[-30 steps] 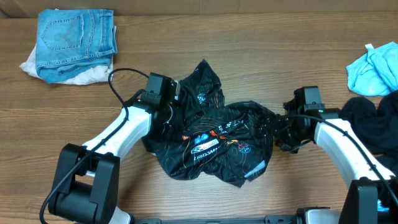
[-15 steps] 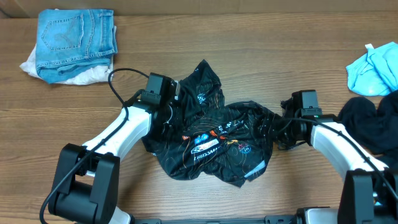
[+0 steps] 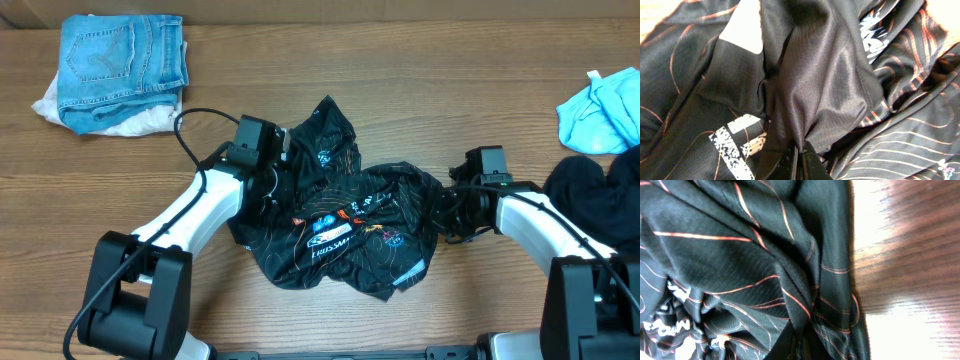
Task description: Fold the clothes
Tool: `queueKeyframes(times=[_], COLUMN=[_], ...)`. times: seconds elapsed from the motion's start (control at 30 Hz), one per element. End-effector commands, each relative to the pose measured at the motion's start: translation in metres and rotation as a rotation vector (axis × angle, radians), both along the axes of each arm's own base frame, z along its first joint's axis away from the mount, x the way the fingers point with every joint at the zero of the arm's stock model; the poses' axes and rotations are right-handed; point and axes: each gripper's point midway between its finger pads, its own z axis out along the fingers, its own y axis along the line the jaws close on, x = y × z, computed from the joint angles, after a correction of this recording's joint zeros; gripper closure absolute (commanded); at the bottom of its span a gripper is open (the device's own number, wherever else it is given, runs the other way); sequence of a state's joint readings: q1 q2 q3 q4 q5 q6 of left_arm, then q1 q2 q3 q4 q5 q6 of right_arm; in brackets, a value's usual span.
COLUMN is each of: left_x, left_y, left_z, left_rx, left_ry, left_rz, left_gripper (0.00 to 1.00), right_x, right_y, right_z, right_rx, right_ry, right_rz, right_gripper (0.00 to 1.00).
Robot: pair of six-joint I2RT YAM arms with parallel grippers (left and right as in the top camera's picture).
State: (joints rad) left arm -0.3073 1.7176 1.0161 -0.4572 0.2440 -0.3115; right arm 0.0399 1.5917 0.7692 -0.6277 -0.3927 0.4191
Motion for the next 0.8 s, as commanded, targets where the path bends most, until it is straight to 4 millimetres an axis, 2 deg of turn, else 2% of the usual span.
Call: queueKeyframes(times=[0.0,0.07,0.17,0.2,0.4,0.47,0.6,0.63,0.77], left_x=[0.021,0.023,0.025,0.025,0.014,0.006,-0.009,-0.018,-0.039], left_y=[-0.009,-0.008,0.0,0.002,0.023,0.036,0.056,0.066,0.083], left_z=[0.06,0.087,0.135,0.145,0.226,0.259,0.307,0.329,0.379], left_rx=[-0.035,-0.032,-0.013,-0.008,0.037,0.062,0.102,0.113,0.115], left_ry=[-0.133,-0.175,-0.252,-0.268,-0.415,-0.483,-0.58,-0.631,-0.746], left_rz=[-0.037,-0.042,-0.02,-0.015,0.041,0.079,0.143,0.174,0.23], left_gripper=[0.96,0.96,0.96,0.96,0.96,0.96,0.96,0.96,0.96], right_x=[0.026,0.031,0.043,0.045,0.052,0.048,0.036,0.03,0.017], right_y=[-0.004,-0.009,-0.018,-0.018,-0.02,-0.03,-0.046,-0.048,-0.054], right_z=[0.03,0.045,0.083,0.093,0.185,0.228,0.282,0.307,0.355], right_rx=[-0.026,-0.057,-0.11,-0.112,-0.114,-0.164,-0.239,-0.247,-0.269], right_ry=[-0.057,-0.068,-0.116,-0.131,-0.311,-0.402,-0.511,-0.56,-0.653], right_rz=[-0.004,-0.01,-0.025,-0.026,-0.041,-0.068,-0.116,-0.128,-0.157], right_gripper=[0.96,0.96,0.96,0.96,0.96,0.96,0.96,0.96,0.96])
